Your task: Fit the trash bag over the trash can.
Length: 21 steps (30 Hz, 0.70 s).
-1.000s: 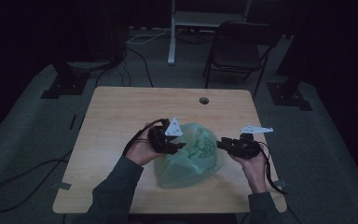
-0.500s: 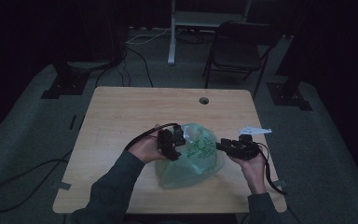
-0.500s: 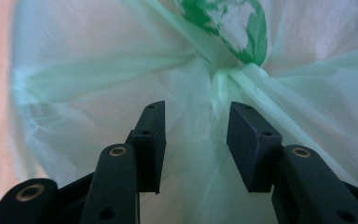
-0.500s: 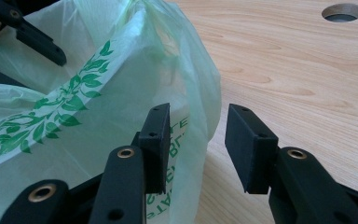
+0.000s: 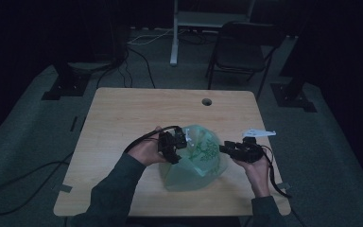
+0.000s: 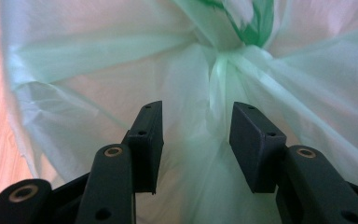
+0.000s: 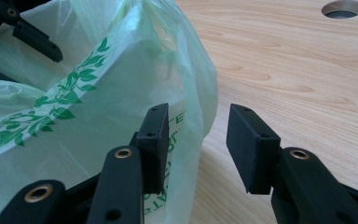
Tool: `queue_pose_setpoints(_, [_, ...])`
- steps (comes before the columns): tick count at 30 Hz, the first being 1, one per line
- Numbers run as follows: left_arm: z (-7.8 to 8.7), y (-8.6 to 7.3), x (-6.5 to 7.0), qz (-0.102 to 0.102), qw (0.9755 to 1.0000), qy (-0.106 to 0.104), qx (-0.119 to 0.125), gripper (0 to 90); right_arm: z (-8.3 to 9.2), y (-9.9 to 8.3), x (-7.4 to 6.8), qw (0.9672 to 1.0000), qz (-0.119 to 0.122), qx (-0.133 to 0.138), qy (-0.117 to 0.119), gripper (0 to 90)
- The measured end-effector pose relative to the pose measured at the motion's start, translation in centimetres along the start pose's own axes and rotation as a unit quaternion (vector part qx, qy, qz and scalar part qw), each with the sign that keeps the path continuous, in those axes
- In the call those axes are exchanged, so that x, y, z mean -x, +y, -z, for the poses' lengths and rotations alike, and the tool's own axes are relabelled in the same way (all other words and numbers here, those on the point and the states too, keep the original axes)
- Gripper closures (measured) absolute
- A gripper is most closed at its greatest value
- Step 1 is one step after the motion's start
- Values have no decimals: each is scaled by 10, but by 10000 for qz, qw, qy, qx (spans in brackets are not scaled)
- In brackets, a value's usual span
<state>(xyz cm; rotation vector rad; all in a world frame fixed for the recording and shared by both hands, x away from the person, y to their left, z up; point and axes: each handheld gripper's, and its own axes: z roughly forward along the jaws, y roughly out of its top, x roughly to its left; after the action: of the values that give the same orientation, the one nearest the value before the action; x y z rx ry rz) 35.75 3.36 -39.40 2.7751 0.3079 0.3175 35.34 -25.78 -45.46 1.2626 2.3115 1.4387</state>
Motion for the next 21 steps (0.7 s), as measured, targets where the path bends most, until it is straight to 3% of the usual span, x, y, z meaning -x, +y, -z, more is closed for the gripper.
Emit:
queue_pose_setpoints(2, [2,-4,-3,171,9991,25,392,515,0,0,0,10000,-1,4,4,580])
queue_pose_setpoints(4, [4,-10,-7,408,9959,-4,806,513,1,0,1,10000,-12,15,3,576])
queue_pose_setpoints(7, [9,-23,-13,777,9865,89,1438,507,2,0,1,10000,-21,45,-8,572])
queue_pose_setpoints(8, [11,-27,-13,916,9819,195,1649,499,2,0,1,10000,-22,53,-12,571])
queue_pose_setpoints(11, [17,-43,-15,1286,9641,432,2283,496,3,0,3,10000,-36,83,-32,562])
queue_pose_setpoints(12, [19,-50,-16,1435,9559,575,2497,496,4,-1,3,9999,-51,92,-40,560])
queue_pose_setpoints(13, [21,-54,-17,1521,9513,669,2598,495,4,-1,3,9999,-55,99,-50,556])
queue_pose_setpoints(14, [23,-60,-18,1642,9444,836,2725,494,4,-1,4,9999,-59,106,-52,555])
queue_pose_setpoints(15, [25,-66,-19,1788,9366,973,2850,489,4,-1,4,9999,-69,107,-52,553])
queue_pose_setpoints(16, [27,-73,-20,1955,9272,1096,3002,489,4,0,4,9999,-81,111,-49,549])
queue_pose_setpoints(17, [29,-78,-21,2059,9210,1200,3081,488,4,0,4,9999,-78,124,-50,548])
queue_pose_setpoints(18, [31,-86,-22,2222,9117,1336,3188,489,4,0,4,9999,-78,123,-54,547])
queue_pose_setpoints(19, [32,-90,-23,2302,9065,1446,3229,489,4,-1,4,9999,-76,118,-70,546])
queue_pose_setpoints(21, [36,-101,-24,2567,8912,1662,3350,488,4,-1,4,9999,-59,109,-119,539])
